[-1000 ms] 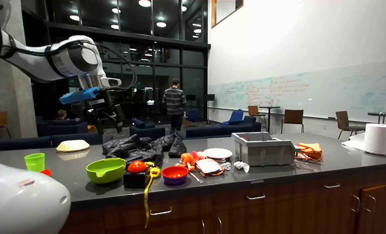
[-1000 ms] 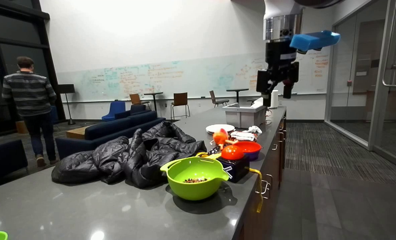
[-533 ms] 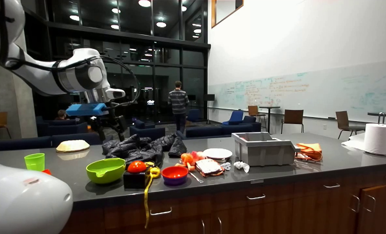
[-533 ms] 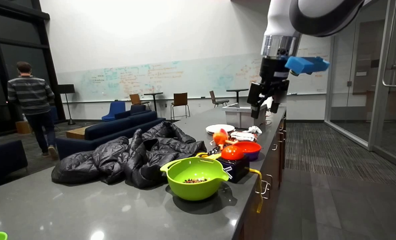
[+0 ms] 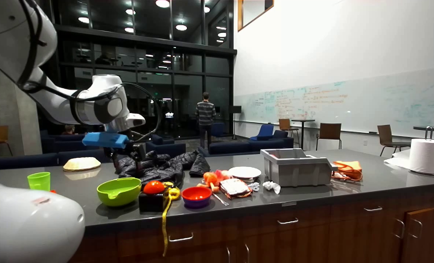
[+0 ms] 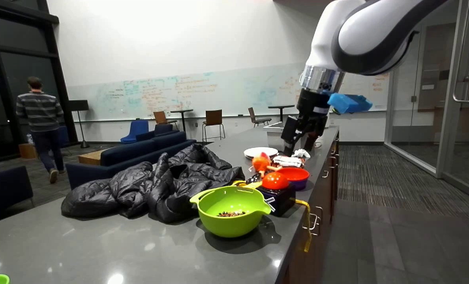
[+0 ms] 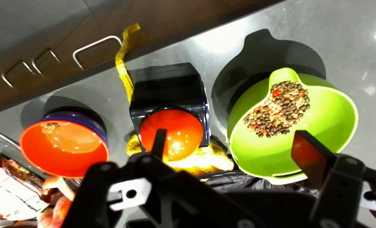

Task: Press the big orange button

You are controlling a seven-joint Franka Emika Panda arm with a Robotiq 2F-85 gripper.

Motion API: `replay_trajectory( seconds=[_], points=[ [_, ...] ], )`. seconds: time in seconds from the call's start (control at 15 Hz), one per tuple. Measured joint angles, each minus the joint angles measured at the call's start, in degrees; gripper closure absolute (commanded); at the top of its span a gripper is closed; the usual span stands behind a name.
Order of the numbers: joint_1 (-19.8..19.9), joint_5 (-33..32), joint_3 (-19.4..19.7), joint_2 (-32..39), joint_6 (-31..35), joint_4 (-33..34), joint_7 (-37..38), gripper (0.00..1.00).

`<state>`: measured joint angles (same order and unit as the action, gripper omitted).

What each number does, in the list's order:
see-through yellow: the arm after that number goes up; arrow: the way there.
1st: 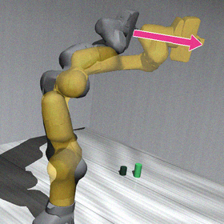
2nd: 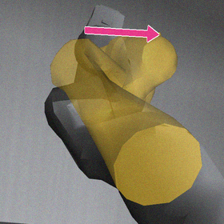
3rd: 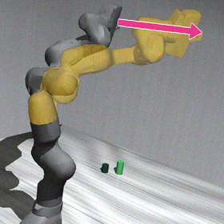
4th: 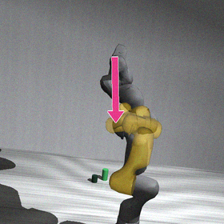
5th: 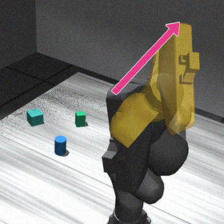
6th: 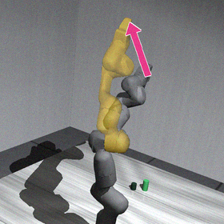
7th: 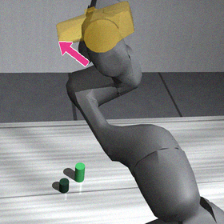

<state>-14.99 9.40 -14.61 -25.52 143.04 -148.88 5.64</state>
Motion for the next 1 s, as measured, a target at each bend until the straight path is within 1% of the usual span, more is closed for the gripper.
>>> replay_trajectory(
  seconds=[0.27, 0.67, 0.73, 0.8, 0.93, 1.0],
  points=[
    [-1.4, 1.2, 1.2, 3.8, 4.0, 0.4, -3.0, 0.00],
    [-1.8, 1.6, 2.9, 7.6, 5.8, 2.8, -5.9, 0.00],
    [-1.8, 1.6, 3.1, 8.1, 5.9, 3.3, -6.3, 0.05],
    [-1.8, 1.6, 3.3, 8.5, 5.9, 3.9, -6.5, 0.26],
    [-1.7, 1.6, 3.7, 9.1, 5.9, 5.1, -7.0, 0.39],
    [-1.7, 1.6, 3.9, 9.4, 5.9, 5.7, -7.2, 0.48]
  ],
)
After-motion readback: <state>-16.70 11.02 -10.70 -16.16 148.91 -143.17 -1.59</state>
